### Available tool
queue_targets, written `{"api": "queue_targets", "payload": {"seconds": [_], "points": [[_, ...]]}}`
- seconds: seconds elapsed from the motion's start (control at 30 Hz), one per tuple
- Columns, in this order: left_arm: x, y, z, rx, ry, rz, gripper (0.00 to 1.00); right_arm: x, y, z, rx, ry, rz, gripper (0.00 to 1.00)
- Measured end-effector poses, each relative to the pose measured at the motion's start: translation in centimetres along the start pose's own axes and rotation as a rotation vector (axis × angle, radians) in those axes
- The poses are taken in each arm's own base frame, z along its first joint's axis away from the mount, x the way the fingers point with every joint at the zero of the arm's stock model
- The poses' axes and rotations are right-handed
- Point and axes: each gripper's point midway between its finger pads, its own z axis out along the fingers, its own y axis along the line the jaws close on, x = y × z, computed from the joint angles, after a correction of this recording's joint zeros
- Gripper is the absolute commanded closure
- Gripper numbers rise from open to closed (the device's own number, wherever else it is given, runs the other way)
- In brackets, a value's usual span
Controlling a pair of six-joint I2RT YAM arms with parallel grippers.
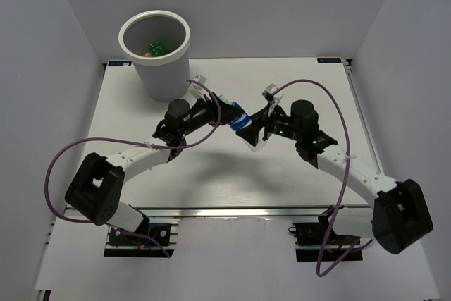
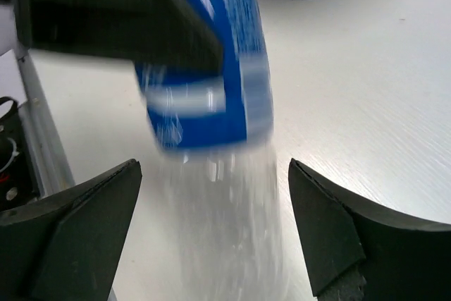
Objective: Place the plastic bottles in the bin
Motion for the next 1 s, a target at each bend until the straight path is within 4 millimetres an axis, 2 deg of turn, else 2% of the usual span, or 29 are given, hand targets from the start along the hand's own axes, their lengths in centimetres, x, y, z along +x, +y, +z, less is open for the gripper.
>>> {"api": "queue_targets", "payload": {"seconds": [0.07,0.13,0.27,0.4,0.5,0.57,0.67,0.73,0.8,0.83,0.93,1.0], "points": [[-2.1,0.3,0.1,-0.018,-0.029,0.007,0.68,-0.5,-0.7,-1.1,0.062,-0.014,-0.008,0.11],[-6.0,1.0,0.3,-0.037,-0.089,0.020,0.68,-0.9,-1.7,-2.5,0.132,-0.035,-0.017,0.11],[-16.8,3.2,-0.8,-0.115,-0.278,0.076,0.68,-1.0,-4.3,-5.3,0.270,-0.061,-0.005,0.11],[-27.6,3.4,-2.8,-0.162,-0.468,0.170,0.69,-0.6,-6.4,-7.1,0.363,-0.064,0.015,0.11],[-34.4,3.0,-4.5,-0.172,-0.577,0.227,0.69,-0.4,-7.7,-7.9,0.408,-0.060,0.031,0.11],[-37.6,3.3,-5.7,-0.199,-0.640,0.250,0.68,-0.2,-8.4,-8.2,0.428,-0.058,0.040,0.11],[-41.4,5.5,-7.6,-0.317,-0.742,0.277,0.64,0.4,-9.4,-8.5,0.455,-0.039,0.061,0.11],[-42.9,7.4,-8.6,-0.416,-0.793,0.289,0.64,0.9,-9.8,-8.6,0.470,-0.025,0.074,0.11],[-43.8,9.6,-9.7,-0.524,-0.831,0.296,0.57,1.2,-10.2,-8.8,0.483,-0.017,0.083,0.11],[-43.9,10.8,-10.1,-0.578,-0.839,0.300,0.36,1.3,-10.4,-8.9,0.488,-0.014,0.086,0.11],[-43.3,14.2,-10.6,-0.688,-0.819,0.297,0.02,1.5,-10.8,-9.1,0.504,-0.012,0.091,0.11],[-42.5,16.3,-10.8,-0.750,-0.788,0.283,0.02,1.6,-11.0,-9.3,0.514,-0.009,0.095,0.11]]}}
